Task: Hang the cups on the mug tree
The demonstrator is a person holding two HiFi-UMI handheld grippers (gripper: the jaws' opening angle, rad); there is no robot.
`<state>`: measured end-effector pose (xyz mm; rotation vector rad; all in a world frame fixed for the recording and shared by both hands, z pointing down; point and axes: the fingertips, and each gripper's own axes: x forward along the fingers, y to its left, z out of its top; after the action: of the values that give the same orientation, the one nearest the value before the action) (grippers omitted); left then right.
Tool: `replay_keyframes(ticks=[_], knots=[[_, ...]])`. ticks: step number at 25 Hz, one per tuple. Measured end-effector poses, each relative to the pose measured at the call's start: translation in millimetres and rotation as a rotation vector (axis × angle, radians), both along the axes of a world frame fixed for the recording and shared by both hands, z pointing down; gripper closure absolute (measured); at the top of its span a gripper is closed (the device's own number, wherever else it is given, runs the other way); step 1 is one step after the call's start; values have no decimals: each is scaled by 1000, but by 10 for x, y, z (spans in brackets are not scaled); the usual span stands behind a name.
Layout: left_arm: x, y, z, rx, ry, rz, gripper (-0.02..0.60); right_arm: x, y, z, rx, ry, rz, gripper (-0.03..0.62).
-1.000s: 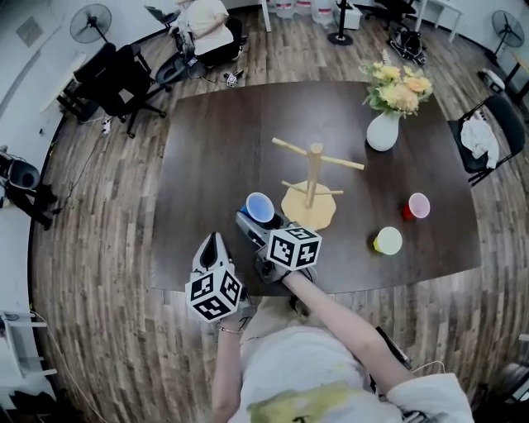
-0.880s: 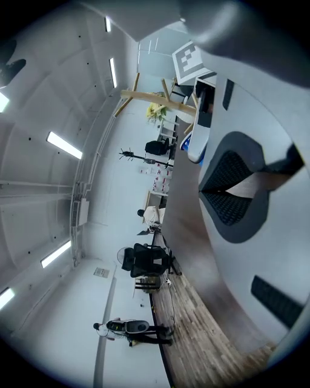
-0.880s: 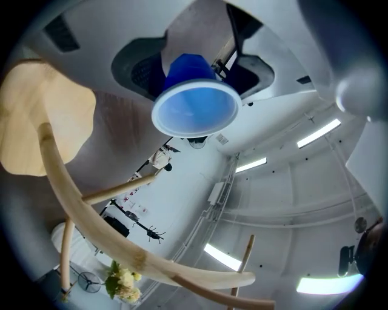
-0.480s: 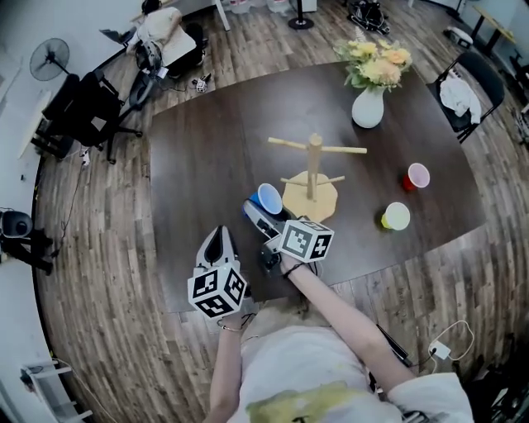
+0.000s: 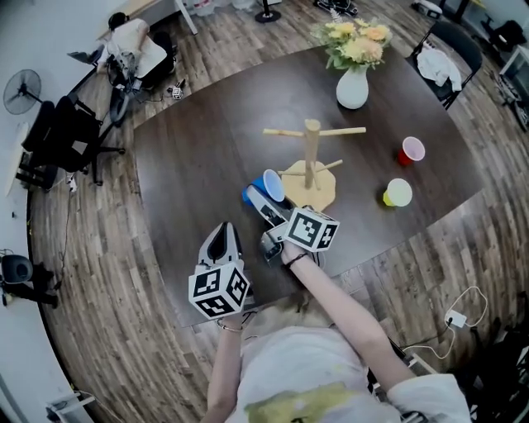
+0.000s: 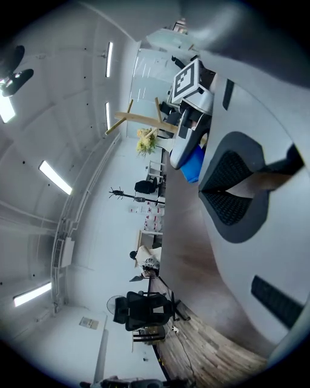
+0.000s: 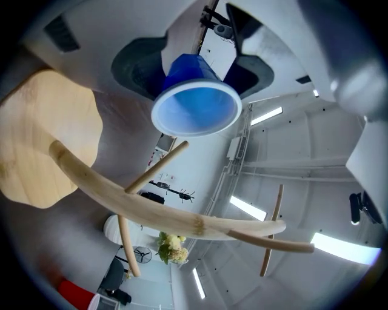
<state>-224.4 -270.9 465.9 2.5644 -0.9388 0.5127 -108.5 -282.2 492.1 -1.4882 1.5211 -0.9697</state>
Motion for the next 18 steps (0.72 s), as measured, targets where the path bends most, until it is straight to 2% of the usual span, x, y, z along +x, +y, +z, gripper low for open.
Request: replay_keyframes(ticks=[7,11,14,18], knots=[[17,-14,46,-16,-3,36,566,151,2,-59,84,-109,65,307],[102,10,53,-18,-3,59,566,223,-2,-86,129,-134,67,306],[109,30,61,-20,-12,68,566,258,-11,-216,203,-113,62,306],[119,37,43,-17,-17,67,566,296,25,-239,228,-139,71,306]])
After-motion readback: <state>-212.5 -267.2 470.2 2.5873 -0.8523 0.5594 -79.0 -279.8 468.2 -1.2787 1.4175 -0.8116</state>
